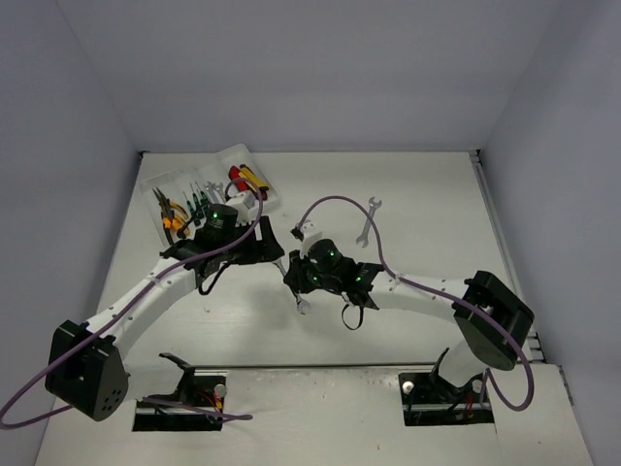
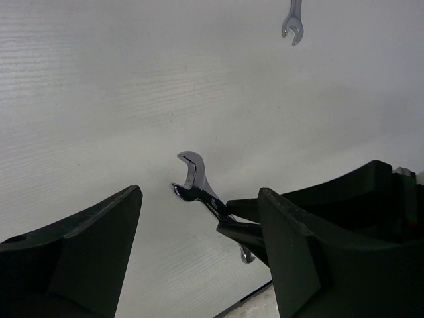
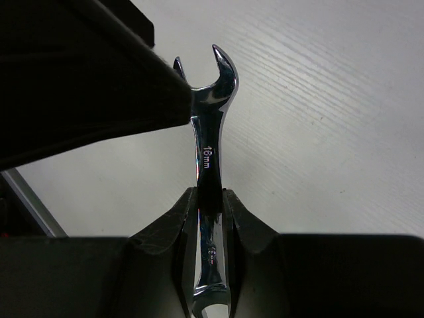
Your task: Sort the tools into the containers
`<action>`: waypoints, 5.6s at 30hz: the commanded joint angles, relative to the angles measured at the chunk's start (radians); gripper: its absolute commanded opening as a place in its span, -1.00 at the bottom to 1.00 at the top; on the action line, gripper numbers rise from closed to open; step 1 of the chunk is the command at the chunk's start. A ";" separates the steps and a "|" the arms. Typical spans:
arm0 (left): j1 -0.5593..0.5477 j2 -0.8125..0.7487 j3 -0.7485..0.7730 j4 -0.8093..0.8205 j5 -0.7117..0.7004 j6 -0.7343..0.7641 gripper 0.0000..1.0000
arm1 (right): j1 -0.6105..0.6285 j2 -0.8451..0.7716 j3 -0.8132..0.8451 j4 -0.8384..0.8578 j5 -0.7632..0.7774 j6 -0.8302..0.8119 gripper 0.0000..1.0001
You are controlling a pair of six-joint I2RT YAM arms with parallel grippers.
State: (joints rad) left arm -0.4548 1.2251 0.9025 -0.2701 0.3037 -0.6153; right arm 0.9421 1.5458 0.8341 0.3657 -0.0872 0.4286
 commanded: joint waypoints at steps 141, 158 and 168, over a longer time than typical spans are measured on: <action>0.309 -0.384 0.032 -0.174 -0.173 0.320 0.25 | -0.431 0.394 0.278 -0.337 0.408 0.039 -1.00; 0.311 -0.358 0.039 -0.178 -0.136 0.320 0.25 | 0.029 -0.041 -0.137 -0.432 0.146 0.171 -0.83; 0.311 -0.358 0.036 -0.179 -0.141 0.322 0.25 | 0.055 0.050 -0.001 -0.574 0.201 0.141 -0.41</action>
State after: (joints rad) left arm -0.1387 0.8658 0.9043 -0.5037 0.1566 -0.2955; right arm 0.9822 1.5512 0.7780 -0.1267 0.1043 0.5709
